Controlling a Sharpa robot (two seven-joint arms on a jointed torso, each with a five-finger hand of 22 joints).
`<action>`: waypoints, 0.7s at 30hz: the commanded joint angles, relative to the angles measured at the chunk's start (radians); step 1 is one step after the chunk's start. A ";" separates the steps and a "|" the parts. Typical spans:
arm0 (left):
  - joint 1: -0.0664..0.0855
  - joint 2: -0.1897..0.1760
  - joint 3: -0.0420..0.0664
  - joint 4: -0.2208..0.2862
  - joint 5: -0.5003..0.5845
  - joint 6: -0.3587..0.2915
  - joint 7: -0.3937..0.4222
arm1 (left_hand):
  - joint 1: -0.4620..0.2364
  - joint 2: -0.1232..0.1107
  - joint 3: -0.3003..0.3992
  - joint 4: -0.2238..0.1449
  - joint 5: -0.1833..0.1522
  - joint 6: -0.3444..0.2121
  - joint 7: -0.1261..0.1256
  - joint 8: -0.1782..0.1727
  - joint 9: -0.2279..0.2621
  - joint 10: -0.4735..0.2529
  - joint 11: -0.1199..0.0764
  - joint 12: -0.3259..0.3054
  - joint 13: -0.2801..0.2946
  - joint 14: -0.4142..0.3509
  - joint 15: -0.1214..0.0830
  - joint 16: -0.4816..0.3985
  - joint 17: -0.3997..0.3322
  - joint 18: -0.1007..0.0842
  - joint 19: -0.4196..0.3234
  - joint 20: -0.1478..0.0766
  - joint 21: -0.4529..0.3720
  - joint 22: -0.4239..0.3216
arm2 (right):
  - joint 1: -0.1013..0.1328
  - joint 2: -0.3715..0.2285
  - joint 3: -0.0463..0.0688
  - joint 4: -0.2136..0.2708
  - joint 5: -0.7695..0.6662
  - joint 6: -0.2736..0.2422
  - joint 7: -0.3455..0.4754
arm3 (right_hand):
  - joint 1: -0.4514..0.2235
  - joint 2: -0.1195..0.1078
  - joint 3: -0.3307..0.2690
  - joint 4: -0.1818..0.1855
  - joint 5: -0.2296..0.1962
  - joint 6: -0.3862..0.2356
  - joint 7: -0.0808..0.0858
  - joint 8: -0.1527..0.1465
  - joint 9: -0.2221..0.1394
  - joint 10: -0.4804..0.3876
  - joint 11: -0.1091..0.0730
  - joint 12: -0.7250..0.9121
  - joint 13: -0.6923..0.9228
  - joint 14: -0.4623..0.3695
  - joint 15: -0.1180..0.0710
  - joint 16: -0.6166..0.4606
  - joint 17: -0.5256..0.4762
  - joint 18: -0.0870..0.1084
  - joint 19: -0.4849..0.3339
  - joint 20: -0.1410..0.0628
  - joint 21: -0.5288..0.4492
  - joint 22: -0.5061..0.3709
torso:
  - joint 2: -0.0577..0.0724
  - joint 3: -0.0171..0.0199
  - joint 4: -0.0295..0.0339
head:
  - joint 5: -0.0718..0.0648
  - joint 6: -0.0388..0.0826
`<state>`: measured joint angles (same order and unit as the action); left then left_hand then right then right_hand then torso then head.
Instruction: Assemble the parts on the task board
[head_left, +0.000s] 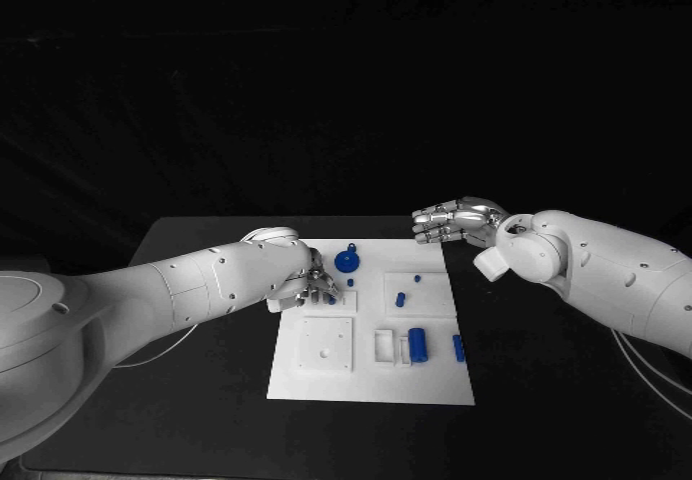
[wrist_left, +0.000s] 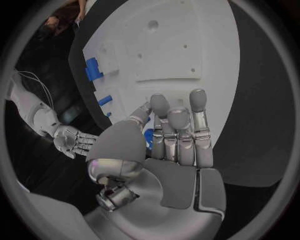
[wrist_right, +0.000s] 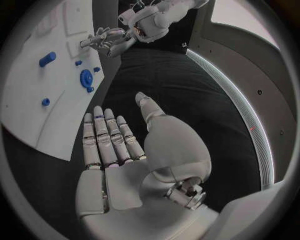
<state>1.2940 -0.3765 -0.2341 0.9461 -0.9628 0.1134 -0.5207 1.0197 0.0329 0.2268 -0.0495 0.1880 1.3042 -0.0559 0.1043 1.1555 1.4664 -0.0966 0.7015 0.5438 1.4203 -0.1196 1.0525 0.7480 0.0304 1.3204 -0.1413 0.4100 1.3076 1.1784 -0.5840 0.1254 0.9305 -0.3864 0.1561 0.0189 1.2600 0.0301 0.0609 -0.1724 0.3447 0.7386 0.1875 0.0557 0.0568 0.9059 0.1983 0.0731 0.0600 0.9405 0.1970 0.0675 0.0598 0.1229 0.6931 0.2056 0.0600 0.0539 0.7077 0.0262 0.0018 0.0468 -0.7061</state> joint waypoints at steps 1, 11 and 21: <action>-0.001 -0.003 0.000 0.003 0.005 -0.002 0.009 | 0.005 -0.010 -0.011 0.003 -0.020 0.002 0.003 -0.006 0.000 0.045 0.002 0.005 -0.001 -0.002 -0.005 0.000 -0.002 -0.016 0.003 0.003 -0.004 0.016 | -0.001 0.000 0.000 0.000 -0.006 0.019 0.007 | -0.001 -0.006 -0.008 0.000 0.003 -0.004 0.001 -0.002 -0.001 -0.005 0.001 0.001 -0.001 -0.004 0.000 -0.002 0.001 0.000 -0.006 0.000 -0.005 -0.001 | 0.000 -0.0004 0.0009 | 0.000 0.000; -0.001 -0.005 0.000 0.003 0.005 -0.012 0.012 | -0.003 -0.050 -0.039 0.081 -0.136 0.011 0.004 -0.003 0.004 0.045 0.003 0.005 -0.002 -0.002 -0.005 -0.001 -0.003 -0.016 0.004 0.003 -0.006 0.016 | -0.002 0.000 0.000 0.000 -0.006 0.021 0.007 | 0.001 -0.005 -0.008 -0.001 0.002 -0.004 0.001 -0.002 -0.001 -0.005 0.001 0.001 -0.001 -0.004 0.000 -0.002 0.001 0.000 -0.006 0.000 -0.006 -0.001 | 0.000 -0.0004 -0.0001 | 0.001 0.001; -0.001 -0.024 0.008 0.015 0.009 -0.030 0.027 | -0.037 -0.176 -0.183 0.229 -0.140 0.017 0.005 -0.010 0.005 0.045 0.001 0.002 -0.009 -0.007 -0.010 -0.006 -0.003 -0.023 0.003 -0.006 -0.010 0.015 | -0.006 -0.002 0.000 -0.001 -0.006 0.022 0.008 | -0.001 -0.005 -0.011 0.001 0.000 -0.004 0.001 -0.002 -0.001 -0.004 0.001 0.001 -0.001 -0.005 0.001 -0.002 0.001 -0.001 0.000 0.000 -0.005 -0.001 | 0.000 -0.0001 -0.0002 | 0.002 0.004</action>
<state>1.2928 -0.3980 -0.2271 0.9559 -0.9619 0.1006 -0.5142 0.9908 -0.1395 0.0447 0.1873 0.0532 1.3148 -0.0521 0.0981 1.1617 1.4664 -0.0965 0.7015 0.5357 1.4166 -0.1233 1.0523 0.7456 0.0149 1.3205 -0.1413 0.4039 1.3074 1.1737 -0.5851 0.1254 0.9294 -0.3866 0.1579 0.0188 1.2600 0.0301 0.0555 -0.1724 0.3447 0.7386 0.1875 0.0557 0.0568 0.9059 0.1983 0.0731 0.0600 0.9406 0.1969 0.0675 0.0598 0.1229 0.6931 0.2056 0.0600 0.0539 0.7078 0.0259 0.0016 0.0487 -0.7031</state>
